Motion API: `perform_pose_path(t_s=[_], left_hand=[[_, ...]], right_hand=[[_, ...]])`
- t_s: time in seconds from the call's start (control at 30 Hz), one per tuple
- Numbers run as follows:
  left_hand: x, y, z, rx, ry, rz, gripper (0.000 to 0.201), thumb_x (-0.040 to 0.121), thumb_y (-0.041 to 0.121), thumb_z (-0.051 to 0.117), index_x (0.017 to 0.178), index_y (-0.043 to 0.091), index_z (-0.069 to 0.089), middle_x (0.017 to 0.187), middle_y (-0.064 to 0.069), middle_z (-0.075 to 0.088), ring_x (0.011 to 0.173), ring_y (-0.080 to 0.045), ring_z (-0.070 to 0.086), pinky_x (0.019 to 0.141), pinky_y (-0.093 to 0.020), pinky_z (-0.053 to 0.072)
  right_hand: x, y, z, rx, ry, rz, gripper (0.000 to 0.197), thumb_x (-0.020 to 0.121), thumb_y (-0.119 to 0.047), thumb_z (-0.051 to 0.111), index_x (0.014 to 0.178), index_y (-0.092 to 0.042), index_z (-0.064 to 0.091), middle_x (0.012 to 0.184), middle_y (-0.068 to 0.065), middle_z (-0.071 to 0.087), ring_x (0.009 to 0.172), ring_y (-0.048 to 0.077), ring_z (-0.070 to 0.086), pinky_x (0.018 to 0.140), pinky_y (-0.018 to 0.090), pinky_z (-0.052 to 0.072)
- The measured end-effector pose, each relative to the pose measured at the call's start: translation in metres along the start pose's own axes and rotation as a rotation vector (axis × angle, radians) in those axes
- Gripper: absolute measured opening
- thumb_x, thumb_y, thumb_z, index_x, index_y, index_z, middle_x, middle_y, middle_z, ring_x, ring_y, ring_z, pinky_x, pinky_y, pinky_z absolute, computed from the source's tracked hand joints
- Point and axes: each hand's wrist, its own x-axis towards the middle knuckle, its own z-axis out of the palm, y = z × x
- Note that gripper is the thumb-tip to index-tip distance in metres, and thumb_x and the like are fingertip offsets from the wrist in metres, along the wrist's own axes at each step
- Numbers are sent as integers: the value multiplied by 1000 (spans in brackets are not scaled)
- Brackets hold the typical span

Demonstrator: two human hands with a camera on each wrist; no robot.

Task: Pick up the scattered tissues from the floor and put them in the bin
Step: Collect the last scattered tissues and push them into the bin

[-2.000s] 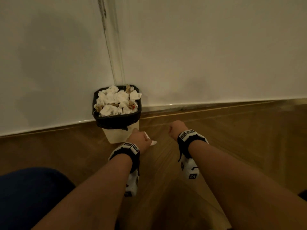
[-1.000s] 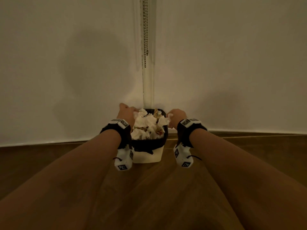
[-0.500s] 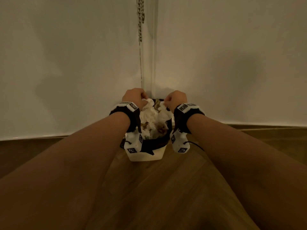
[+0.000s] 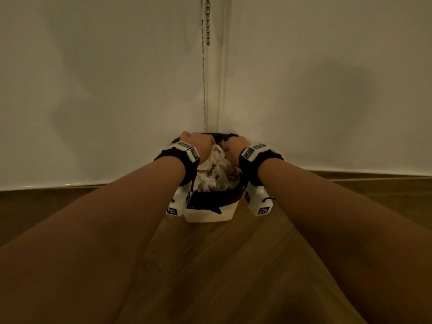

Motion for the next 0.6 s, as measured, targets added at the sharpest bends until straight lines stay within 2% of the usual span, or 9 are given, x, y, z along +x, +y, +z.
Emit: perform_pose_path(t_s=[0.1, 0.23, 0.33, 0.43, 0.5, 0.6], left_hand=[[2, 0, 4, 10, -28, 2, 38, 101, 27, 24, 133, 25, 45, 129, -3, 56, 117, -24, 51, 102, -40, 24], [3, 0, 3, 55, -20, 23, 41, 100, 32, 24, 122, 20, 57, 121, -3, 59, 109, -24, 54, 96, -39, 28], [5, -1, 2, -8, 138, 33, 41, 100, 34, 27, 106, 12, 61, 108, -6, 58, 96, -27, 55, 80, -34, 32], [8, -2, -2, -139, 276, 16, 32, 99, 34, 30, 94, 14, 54, 89, -4, 52, 88, -29, 55, 74, -33, 33], [10, -5, -7, -198, 277, -5, 32, 99, 36, 32, 92, 13, 54, 83, -4, 52, 81, -29, 55, 69, -31, 36], [0, -13, -25, -243, 191, -47, 35, 98, 38, 34, 94, 14, 60, 82, -3, 54, 75, -24, 52, 64, -27, 37]], right_hand=[[1, -2, 2, -112, -56, -27, 34, 98, -17, 41, 126, -3, 55, 130, 16, 55, 118, 30, 53, 98, 33, 41], [1, 2, 0, -139, -23, -80, 32, 98, -16, 41, 121, -4, 60, 126, 16, 57, 114, 31, 55, 94, 32, 42], [5, 9, -2, -44, 160, -116, 30, 96, -18, 43, 109, -4, 65, 113, 15, 64, 102, 30, 60, 81, 30, 45], [7, 16, -3, 178, 382, -90, 27, 93, -22, 42, 100, -8, 63, 95, 11, 65, 84, 28, 59, 67, 29, 41], [7, 22, -7, 281, 417, -58, 25, 94, -25, 40, 92, -9, 59, 83, 9, 60, 72, 26, 54, 62, 29, 39], [-2, 38, -23, 278, 332, 6, 30, 96, -24, 39, 78, -5, 55, 73, 7, 52, 67, 25, 50, 61, 30, 39]])
